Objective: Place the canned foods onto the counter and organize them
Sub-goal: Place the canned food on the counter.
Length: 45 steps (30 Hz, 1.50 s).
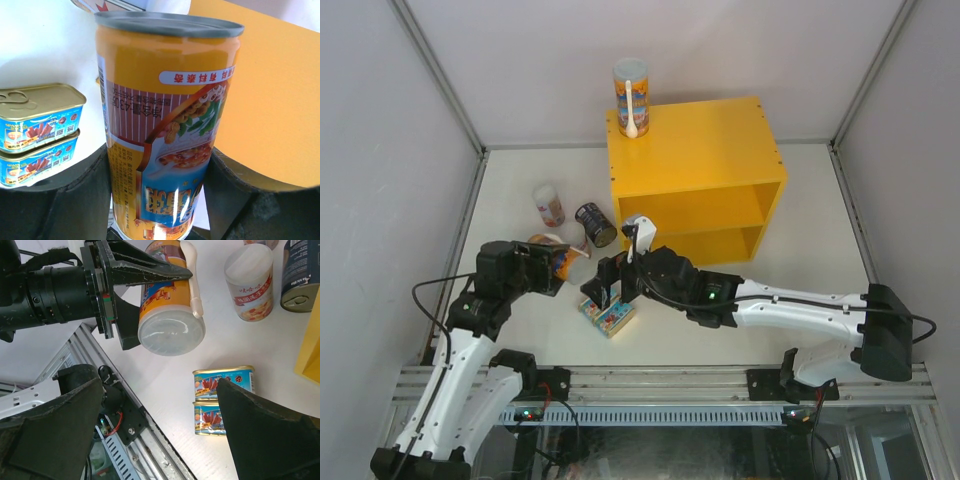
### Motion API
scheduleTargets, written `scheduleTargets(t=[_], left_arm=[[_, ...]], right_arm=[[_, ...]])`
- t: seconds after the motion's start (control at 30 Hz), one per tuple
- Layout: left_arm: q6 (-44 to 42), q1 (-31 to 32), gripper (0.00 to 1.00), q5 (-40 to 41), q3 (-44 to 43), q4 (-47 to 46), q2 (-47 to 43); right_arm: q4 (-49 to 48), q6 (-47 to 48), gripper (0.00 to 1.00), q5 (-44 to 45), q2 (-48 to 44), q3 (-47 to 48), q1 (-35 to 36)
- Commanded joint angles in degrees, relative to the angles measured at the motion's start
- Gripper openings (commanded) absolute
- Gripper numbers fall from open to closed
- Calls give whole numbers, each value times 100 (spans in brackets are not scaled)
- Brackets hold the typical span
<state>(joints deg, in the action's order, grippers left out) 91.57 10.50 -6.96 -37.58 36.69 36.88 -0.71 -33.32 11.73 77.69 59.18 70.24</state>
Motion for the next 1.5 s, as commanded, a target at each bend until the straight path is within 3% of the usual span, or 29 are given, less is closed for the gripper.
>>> scheduleTargets(t=[0.0, 1.17, 1.47], left_arm=[[190, 88, 0, -249, -581, -559, -225], [581, 718, 0, -78, -610, -476, -448], [698, 734, 0, -113, -540, -547, -537]], right_arm=[[-614, -106, 96, 38, 110, 6, 51], [-1085, -197, 96, 43, 1182, 560, 25], [-1132, -259, 87, 50, 1284, 613, 25]])
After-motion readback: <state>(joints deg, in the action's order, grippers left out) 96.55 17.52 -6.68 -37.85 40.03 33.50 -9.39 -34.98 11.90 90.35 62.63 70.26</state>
